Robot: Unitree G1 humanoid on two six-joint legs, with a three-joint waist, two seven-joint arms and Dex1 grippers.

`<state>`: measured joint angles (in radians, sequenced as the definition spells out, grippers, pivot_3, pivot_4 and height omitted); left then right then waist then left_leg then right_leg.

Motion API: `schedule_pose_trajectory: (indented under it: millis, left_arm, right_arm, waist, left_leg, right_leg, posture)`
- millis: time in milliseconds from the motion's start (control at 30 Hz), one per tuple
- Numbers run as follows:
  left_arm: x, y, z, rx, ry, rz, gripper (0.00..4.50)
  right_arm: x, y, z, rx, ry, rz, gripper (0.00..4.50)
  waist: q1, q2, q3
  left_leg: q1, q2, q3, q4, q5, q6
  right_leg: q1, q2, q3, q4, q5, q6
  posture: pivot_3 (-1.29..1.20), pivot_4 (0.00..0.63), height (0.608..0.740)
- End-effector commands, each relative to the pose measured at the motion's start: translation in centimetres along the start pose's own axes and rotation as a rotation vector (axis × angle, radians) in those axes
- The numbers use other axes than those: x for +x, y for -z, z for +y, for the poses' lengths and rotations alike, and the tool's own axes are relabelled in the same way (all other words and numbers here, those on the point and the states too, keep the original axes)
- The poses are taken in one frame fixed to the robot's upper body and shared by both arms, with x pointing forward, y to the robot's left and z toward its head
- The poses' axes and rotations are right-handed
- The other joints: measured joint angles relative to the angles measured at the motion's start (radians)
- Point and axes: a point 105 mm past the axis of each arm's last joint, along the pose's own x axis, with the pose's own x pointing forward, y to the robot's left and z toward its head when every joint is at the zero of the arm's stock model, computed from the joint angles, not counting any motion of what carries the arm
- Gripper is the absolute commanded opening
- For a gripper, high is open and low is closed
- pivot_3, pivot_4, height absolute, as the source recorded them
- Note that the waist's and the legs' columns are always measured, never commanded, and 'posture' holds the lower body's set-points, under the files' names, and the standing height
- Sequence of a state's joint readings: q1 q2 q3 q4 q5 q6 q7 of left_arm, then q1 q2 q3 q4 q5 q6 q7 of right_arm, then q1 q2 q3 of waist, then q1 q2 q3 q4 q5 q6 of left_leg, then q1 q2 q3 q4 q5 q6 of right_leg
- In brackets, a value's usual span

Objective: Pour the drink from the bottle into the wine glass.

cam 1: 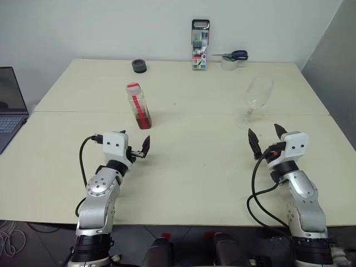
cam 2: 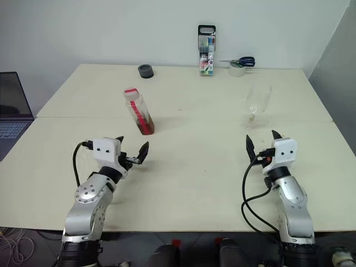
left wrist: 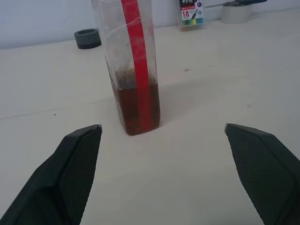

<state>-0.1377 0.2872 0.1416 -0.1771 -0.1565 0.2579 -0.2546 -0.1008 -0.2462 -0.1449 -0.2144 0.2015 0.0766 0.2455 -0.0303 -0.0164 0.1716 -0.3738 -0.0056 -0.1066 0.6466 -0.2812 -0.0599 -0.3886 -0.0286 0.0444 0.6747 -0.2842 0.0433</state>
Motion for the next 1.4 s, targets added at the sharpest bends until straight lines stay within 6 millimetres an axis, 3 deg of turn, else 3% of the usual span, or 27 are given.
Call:
schedule_pose_trajectory:
  millis: [33,1033,1100,1200,1400]
  left_arm:
    - [0.0,-1.3,-0.2,-0.002,0.015,-0.060,4.50]
    - [0.0,-0.9,-0.7,0.017,0.036,0.021,4.50]
    - [-0.1,-1.0,-0.2,0.005,-0.003,0.015,4.50]
    - [-0.3,-1.0,0.6,-0.031,-0.061,0.003,4.50]
    - [0.6,-1.2,0.6,-0.007,-0.118,-0.005,4.50]
  right_arm:
    - [0.2,-1.9,-0.5,-0.017,0.010,-0.067,4.50]
    - [0.1,-1.5,-0.5,-0.029,-0.017,-0.050,4.50]
    - [0.1,-1.5,0.4,-0.021,-0.087,-0.044,4.50]
    - [-0.1,-1.9,3.7,0.042,-0.337,-0.012,4.50]
    - [-1.9,-4.2,8.5,0.164,-0.754,0.080,4.50]
  waist:
    - [0.000,0.000,0.000]
    - [0.000,0.000,0.000]
    - [0.000,0.000,0.000]
    - [-0.001,0.000,0.000]
    - [0.001,0.000,0.000]
  left_leg:
    - [0.000,0.000,0.000,0.000,0.000,0.000]
    - [0.000,0.000,0.000,0.000,0.000,0.000]
    - [0.000,0.000,0.000,0.000,0.000,0.000]
    - [0.000,0.000,0.000,0.000,0.000,0.000]
    - [0.000,0.000,-0.001,0.001,0.000,0.000]
  right_leg:
    - [0.000,0.000,0.000,0.000,0.000,0.000]
    - [0.000,0.000,0.000,0.000,0.000,0.000]
    - [0.000,0.000,0.000,0.000,0.000,0.000]
    - [0.000,0.000,0.000,0.000,0.000,0.000]
    - [0.001,0.000,0.000,-0.001,0.000,0.000]
  posture:
    - [0.00,0.150,0.740]
    - [0.00,0.150,0.740]
    - [0.00,0.150,0.740]
    - [0.00,0.150,0.740]
    - [0.00,0.150,0.740]
